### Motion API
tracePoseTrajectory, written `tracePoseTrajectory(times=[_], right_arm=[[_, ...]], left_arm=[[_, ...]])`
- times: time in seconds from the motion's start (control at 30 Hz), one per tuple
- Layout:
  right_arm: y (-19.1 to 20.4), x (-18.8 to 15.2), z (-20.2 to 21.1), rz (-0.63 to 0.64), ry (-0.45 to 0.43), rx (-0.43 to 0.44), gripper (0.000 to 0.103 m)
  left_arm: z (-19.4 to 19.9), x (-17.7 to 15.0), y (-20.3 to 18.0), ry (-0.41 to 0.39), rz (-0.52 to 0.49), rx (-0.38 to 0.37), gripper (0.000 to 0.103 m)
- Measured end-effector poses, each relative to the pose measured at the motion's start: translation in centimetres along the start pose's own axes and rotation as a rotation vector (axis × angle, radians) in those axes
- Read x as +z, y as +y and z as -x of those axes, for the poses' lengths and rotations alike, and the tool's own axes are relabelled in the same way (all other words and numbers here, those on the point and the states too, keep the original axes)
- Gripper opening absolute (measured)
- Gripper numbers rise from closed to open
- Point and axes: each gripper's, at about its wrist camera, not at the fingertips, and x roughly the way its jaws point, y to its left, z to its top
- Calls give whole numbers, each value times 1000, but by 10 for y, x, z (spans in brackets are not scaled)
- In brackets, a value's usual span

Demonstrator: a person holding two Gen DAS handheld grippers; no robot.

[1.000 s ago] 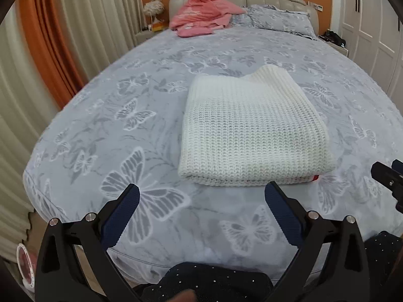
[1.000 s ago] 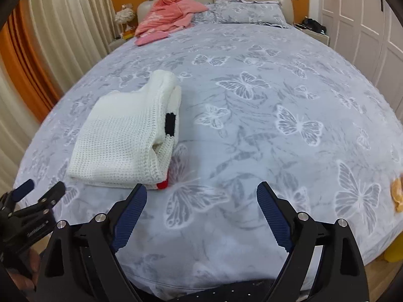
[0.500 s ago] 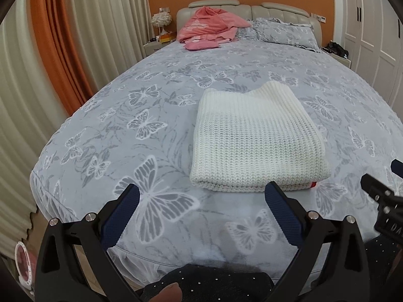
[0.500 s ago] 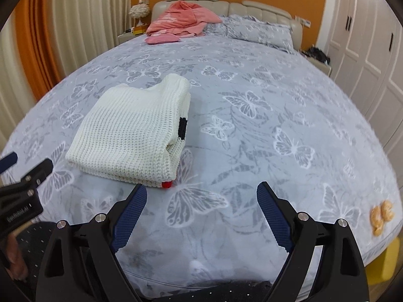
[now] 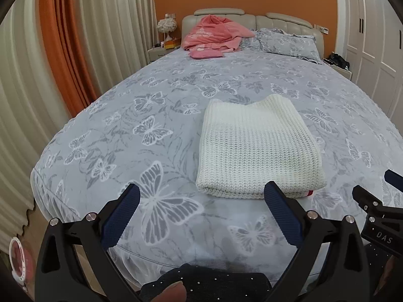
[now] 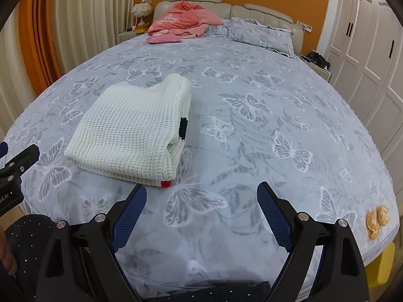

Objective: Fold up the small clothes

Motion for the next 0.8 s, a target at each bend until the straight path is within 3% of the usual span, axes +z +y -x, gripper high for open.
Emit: tracePoseTrajectory(times=[0.4, 0.8], right_arm=[[-3, 0, 0, -4, 4, 6, 87], [0, 0, 1, -12, 7, 6, 87]], left_arm=[[-2, -1, 2, 9, 29, -40, 98], [-5, -7, -13, 21, -35, 14, 98]])
